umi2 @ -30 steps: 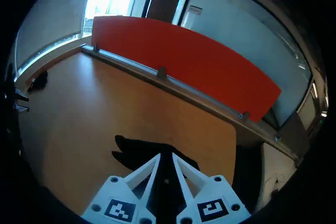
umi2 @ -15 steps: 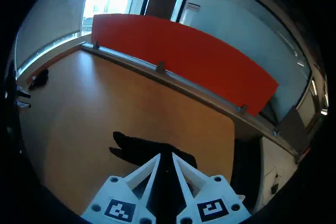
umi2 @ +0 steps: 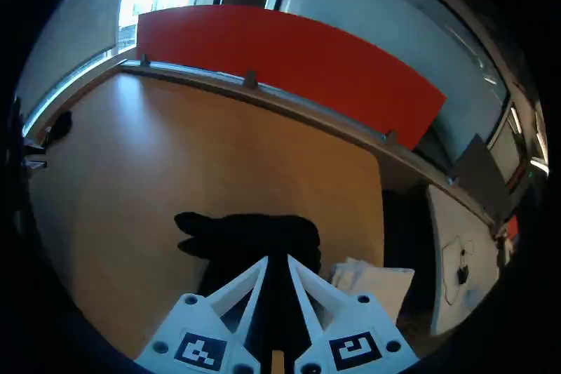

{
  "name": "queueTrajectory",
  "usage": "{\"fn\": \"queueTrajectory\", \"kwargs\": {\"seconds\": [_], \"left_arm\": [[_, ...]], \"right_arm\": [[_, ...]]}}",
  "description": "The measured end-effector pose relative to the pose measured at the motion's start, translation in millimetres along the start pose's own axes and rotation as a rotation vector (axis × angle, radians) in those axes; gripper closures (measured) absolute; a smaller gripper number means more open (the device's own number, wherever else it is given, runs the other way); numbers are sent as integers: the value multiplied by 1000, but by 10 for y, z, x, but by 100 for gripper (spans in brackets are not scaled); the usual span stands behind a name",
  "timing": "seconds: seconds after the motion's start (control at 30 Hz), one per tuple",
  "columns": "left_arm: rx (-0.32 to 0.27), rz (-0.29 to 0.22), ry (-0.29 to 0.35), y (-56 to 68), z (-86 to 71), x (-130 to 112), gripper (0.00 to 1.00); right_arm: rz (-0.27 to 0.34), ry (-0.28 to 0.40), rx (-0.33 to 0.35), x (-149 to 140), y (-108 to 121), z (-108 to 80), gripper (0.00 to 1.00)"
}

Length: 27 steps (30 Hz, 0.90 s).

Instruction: Fold towel

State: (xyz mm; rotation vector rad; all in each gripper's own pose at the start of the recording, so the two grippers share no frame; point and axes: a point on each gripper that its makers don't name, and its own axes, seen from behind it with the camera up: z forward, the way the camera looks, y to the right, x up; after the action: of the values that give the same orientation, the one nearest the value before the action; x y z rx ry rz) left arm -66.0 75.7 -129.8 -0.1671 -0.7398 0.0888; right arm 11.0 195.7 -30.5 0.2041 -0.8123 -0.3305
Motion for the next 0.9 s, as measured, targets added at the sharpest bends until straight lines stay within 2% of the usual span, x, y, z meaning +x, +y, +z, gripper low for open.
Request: {"fn": "queueTrajectory", "kwargs": {"seconds": [0.33,0.57,0.9], "left_arm": [[-5,11,-3,-18,-22,-34,8],[-5,17,-2,-31,-31,-42,8],[-3,24,-4,-41,-41,-49,8]], "right_arm": [[64,-85,-23,-559,26,-48,96],[94,-129,-34,-818,60,-52,96],[125,-185,-36,-1104,105,35,96]]}}
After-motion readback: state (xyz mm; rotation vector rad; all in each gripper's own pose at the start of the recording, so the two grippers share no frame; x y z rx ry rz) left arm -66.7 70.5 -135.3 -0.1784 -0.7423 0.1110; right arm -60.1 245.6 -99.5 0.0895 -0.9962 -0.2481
